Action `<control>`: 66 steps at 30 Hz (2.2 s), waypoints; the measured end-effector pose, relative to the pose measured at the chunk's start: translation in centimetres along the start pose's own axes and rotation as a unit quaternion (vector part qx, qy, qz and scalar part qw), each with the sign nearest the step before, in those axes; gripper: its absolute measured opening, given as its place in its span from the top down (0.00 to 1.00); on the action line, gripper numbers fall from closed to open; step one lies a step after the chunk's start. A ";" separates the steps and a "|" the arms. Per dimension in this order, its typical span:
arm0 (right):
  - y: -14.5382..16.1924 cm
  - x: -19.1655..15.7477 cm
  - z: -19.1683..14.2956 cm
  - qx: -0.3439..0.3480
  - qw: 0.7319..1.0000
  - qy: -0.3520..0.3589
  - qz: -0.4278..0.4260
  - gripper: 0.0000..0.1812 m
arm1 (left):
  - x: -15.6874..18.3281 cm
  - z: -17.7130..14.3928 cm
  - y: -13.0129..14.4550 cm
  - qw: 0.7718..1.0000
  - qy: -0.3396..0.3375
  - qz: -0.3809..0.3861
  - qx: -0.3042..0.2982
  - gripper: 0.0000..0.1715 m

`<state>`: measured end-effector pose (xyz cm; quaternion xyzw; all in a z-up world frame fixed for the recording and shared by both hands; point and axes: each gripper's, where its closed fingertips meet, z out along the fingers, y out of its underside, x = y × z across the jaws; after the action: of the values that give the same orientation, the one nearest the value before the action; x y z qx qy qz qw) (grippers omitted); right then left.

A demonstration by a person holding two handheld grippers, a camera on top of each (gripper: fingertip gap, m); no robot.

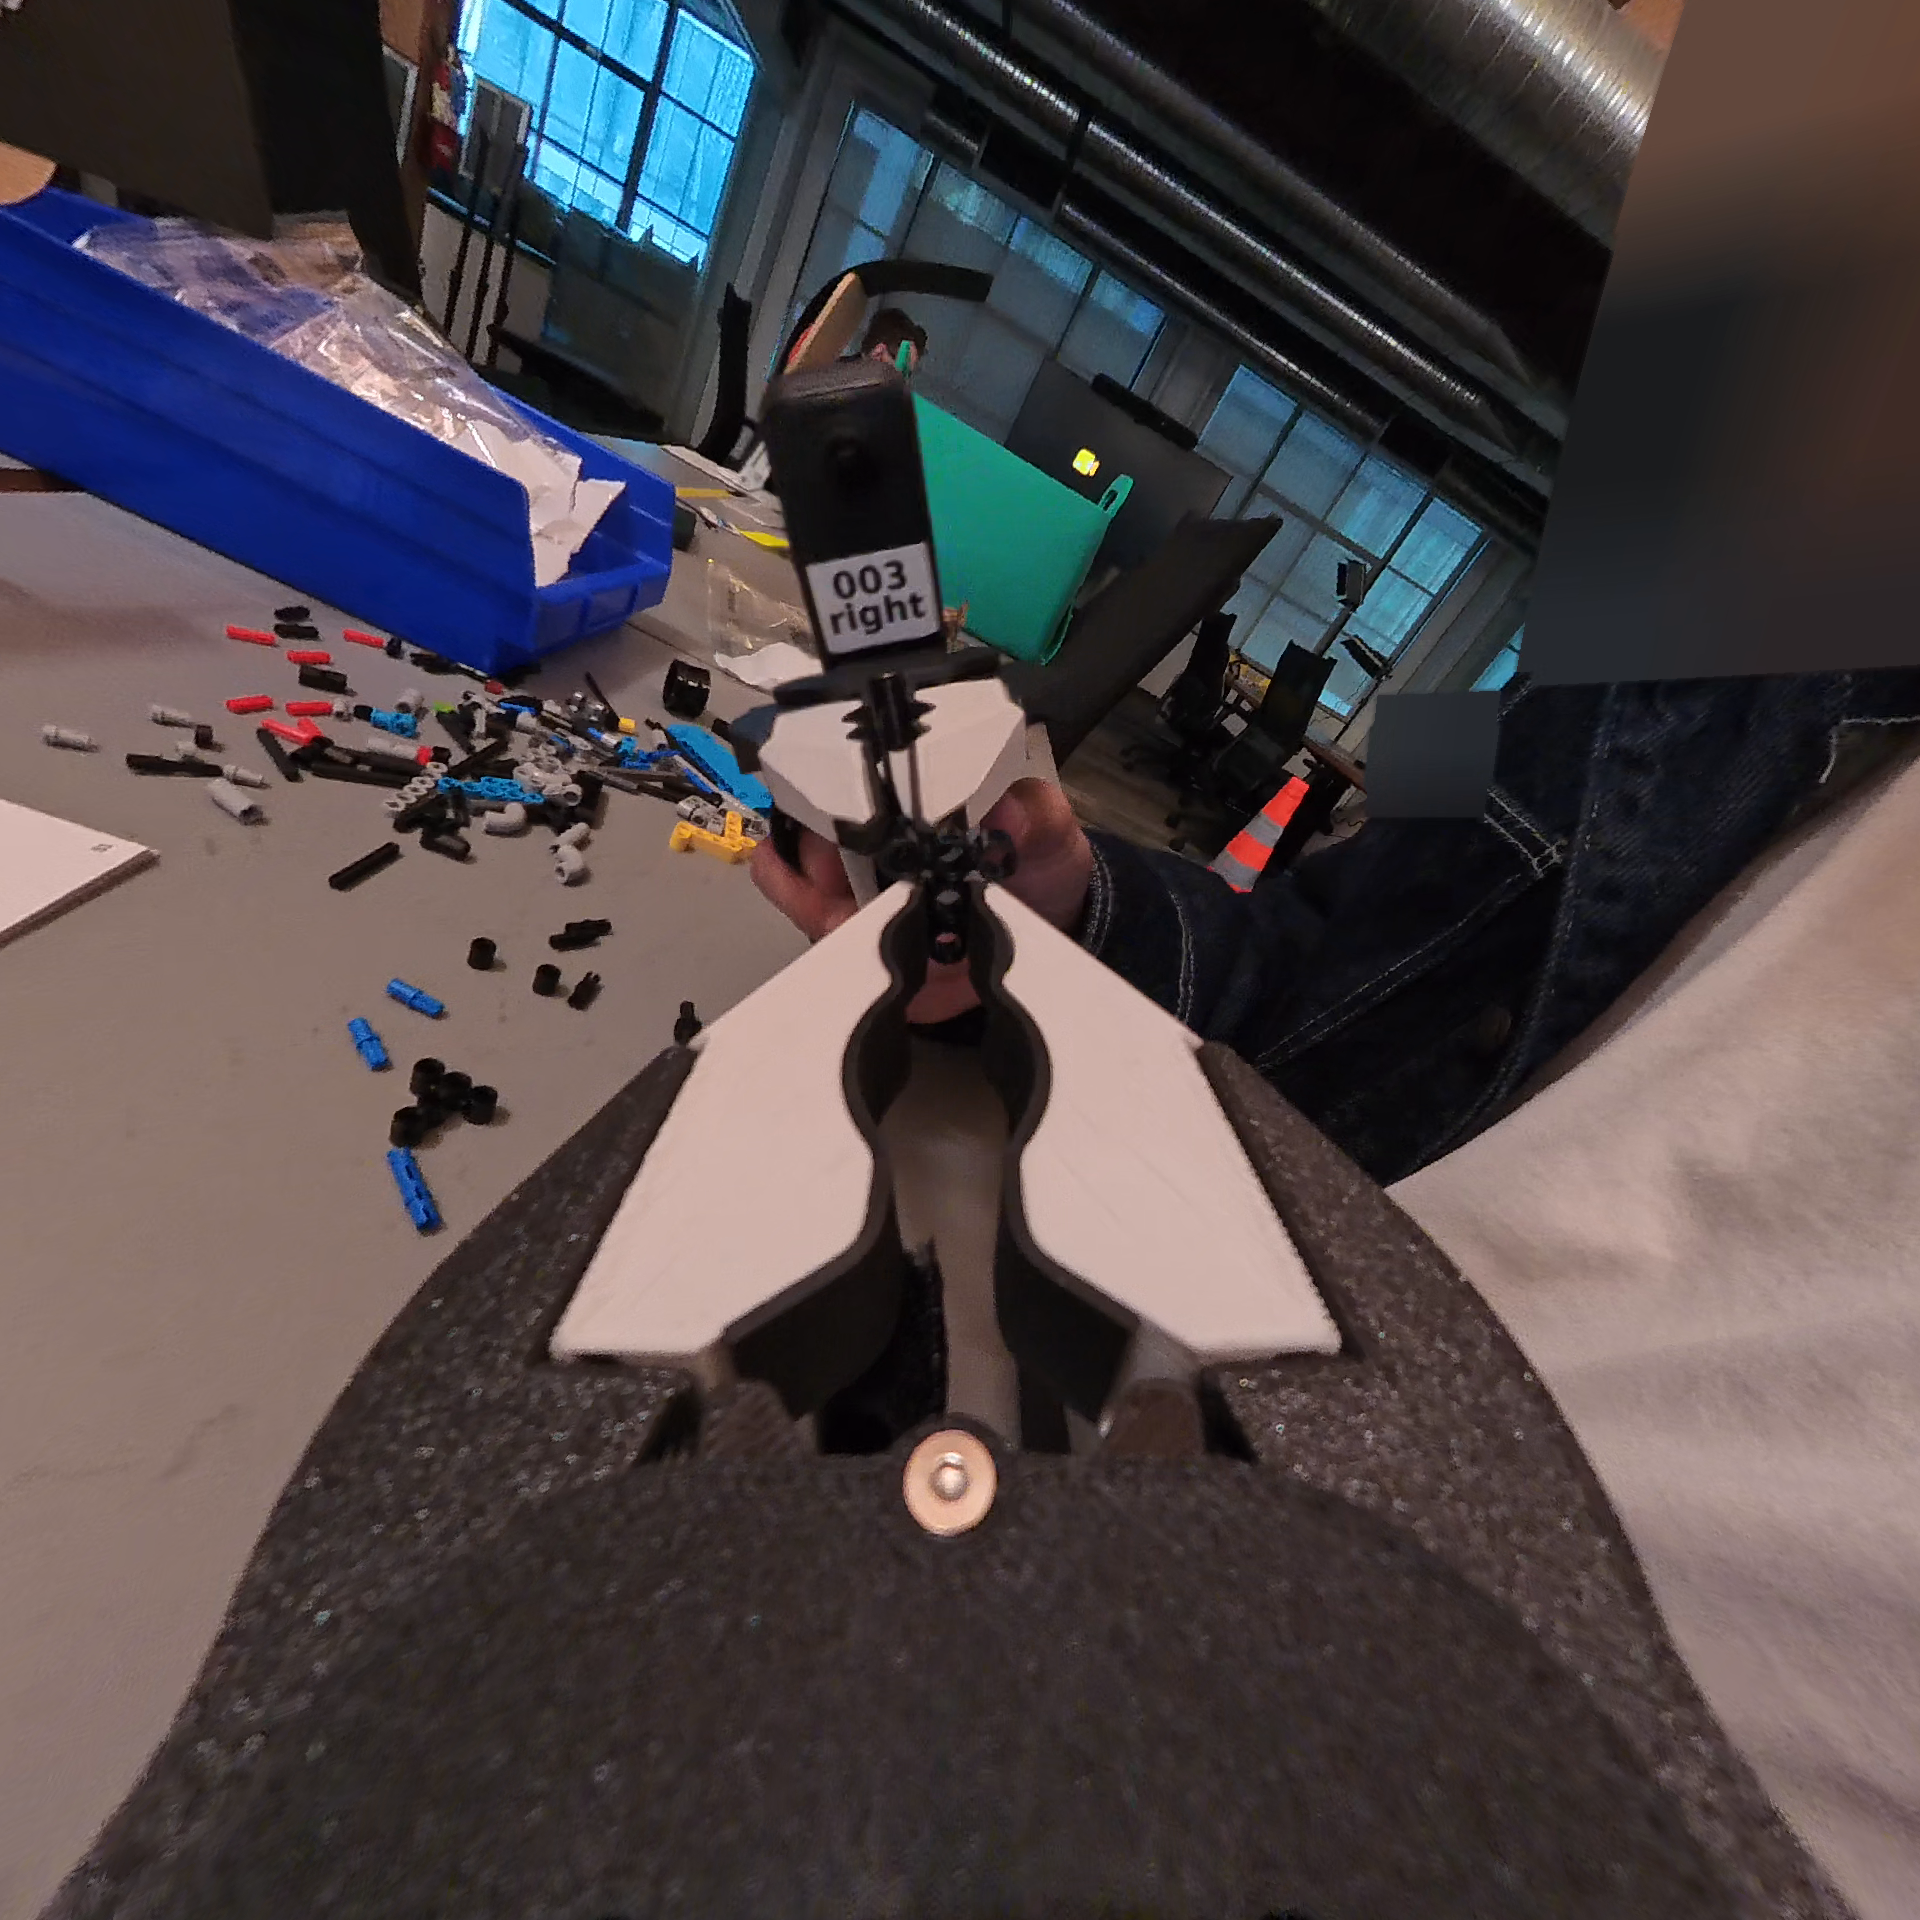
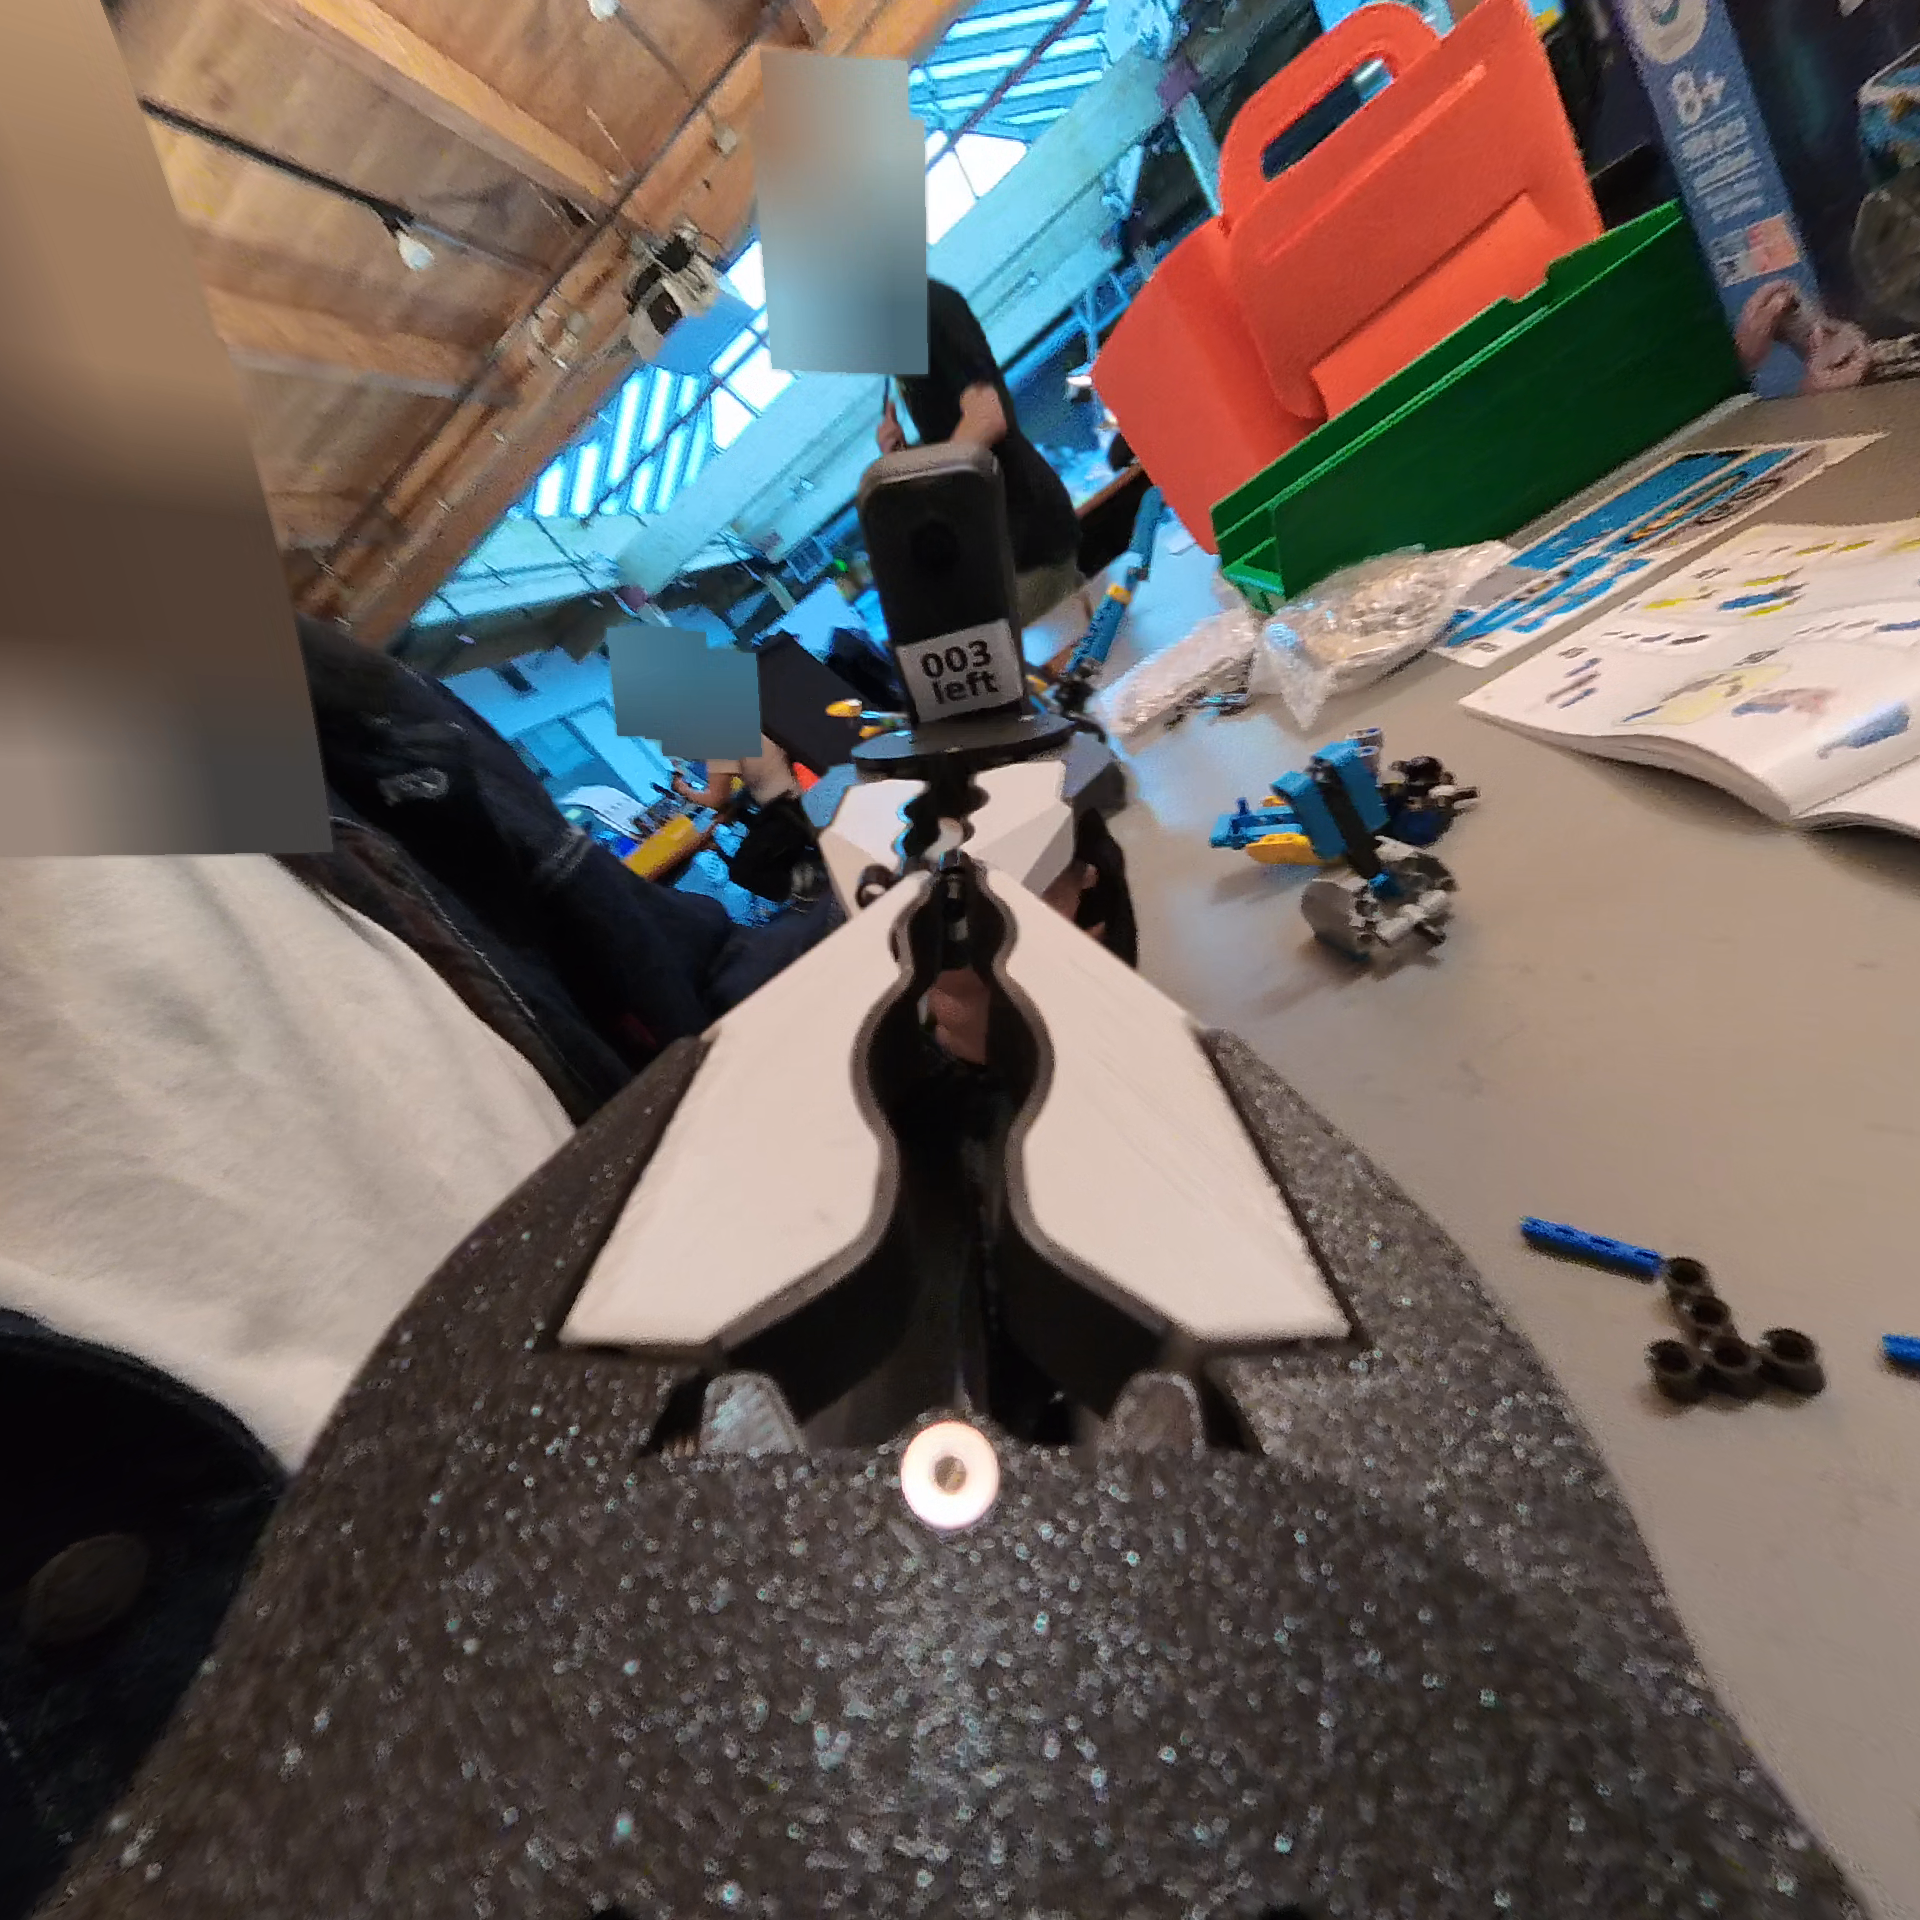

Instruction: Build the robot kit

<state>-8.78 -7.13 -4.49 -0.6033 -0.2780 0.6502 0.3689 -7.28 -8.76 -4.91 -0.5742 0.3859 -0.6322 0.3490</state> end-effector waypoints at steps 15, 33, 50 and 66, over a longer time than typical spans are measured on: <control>-0.7 0.0 -0.2 0.007 0.999 0.017 -0.033 0.98 | -0.1 -0.3 -0.7 1.000 0.006 -0.018 0.020 0.97; -0.2 0.9 -0.2 -0.018 0.998 0.045 -0.035 0.98 | -0.9 -0.1 0.1 1.000 -0.021 -0.011 -0.002 0.97; 5.3 9.9 -13.9 -0.498 0.752 0.377 -0.211 0.92 | -6.9 -0.8 3.3 0.951 -0.259 0.121 -0.119 0.96; 5.3 12.6 -15.8 -0.557 0.726 0.373 -0.154 0.95 | -6.7 -0.8 3.5 0.948 -0.261 0.133 -0.125 0.96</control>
<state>6.07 -1.19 -17.95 -0.8430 -0.5192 0.0361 0.1357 -7.41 -4.38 -11.11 -0.7014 0.4305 -0.3549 0.4435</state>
